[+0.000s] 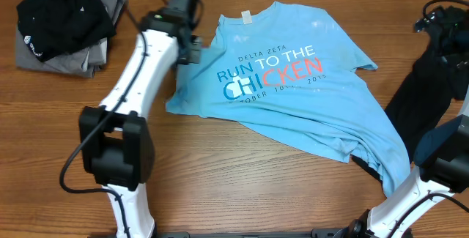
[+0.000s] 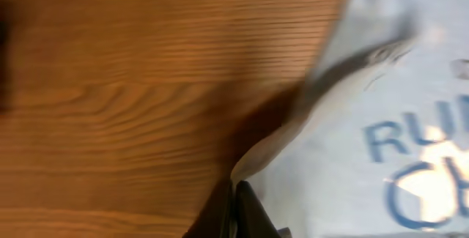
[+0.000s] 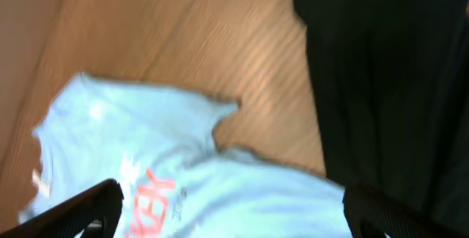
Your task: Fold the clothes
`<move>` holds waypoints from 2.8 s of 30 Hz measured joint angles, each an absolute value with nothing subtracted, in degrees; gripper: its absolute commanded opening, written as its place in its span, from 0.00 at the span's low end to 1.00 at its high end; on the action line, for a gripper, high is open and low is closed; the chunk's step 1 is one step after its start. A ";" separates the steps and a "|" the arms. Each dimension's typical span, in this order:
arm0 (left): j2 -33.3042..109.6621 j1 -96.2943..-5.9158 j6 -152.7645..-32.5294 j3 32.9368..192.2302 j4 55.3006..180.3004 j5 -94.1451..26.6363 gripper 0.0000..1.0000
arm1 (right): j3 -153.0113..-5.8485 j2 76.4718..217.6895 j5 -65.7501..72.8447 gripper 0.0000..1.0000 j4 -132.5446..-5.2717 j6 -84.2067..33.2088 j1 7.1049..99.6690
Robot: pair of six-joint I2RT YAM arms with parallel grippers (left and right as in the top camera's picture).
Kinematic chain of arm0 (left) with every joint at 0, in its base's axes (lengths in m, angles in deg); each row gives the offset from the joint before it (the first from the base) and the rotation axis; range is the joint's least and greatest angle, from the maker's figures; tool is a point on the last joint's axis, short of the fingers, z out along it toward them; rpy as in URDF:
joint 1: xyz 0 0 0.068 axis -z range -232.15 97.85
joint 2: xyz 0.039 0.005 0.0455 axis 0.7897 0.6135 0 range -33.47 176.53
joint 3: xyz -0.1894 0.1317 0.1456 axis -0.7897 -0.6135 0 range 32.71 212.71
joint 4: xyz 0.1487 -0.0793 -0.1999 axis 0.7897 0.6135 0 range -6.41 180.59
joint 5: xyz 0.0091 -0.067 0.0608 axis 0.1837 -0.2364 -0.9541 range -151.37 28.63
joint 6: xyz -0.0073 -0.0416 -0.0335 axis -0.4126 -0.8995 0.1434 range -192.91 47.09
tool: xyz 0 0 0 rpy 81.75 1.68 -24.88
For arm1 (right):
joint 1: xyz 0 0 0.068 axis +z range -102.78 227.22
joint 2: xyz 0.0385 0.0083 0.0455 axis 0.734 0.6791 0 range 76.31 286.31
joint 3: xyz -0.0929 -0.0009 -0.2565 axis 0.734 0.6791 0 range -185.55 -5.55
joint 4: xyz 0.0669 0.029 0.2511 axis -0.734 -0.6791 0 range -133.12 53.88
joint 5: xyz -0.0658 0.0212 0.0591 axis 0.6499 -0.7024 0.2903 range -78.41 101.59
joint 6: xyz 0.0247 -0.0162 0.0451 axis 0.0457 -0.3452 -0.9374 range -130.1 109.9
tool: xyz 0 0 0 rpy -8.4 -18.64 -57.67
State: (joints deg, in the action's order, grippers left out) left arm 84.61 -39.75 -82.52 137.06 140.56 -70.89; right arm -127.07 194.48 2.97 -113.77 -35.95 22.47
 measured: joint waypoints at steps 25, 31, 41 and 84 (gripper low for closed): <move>84.61 -58.88 -92.33 137.87 143.65 -76.22 0.04 | -107.48 188.97 10.81 0.95 -133.03 -35.20 38.75; 84.61 -58.79 -93.60 137.87 143.41 -78.32 0.05 | -102.87 170.89 8.41 1.00 -132.85 -37.28 44.74; 84.61 -58.96 -94.01 137.96 142.75 -79.46 0.09 | -79.09 160.05 4.41 1.00 -127.39 -50.39 65.20; 84.61 -59.03 -94.67 137.98 143.71 -78.04 0.53 | -44.14 159.86 6.57 0.72 -85.77 -56.38 64.72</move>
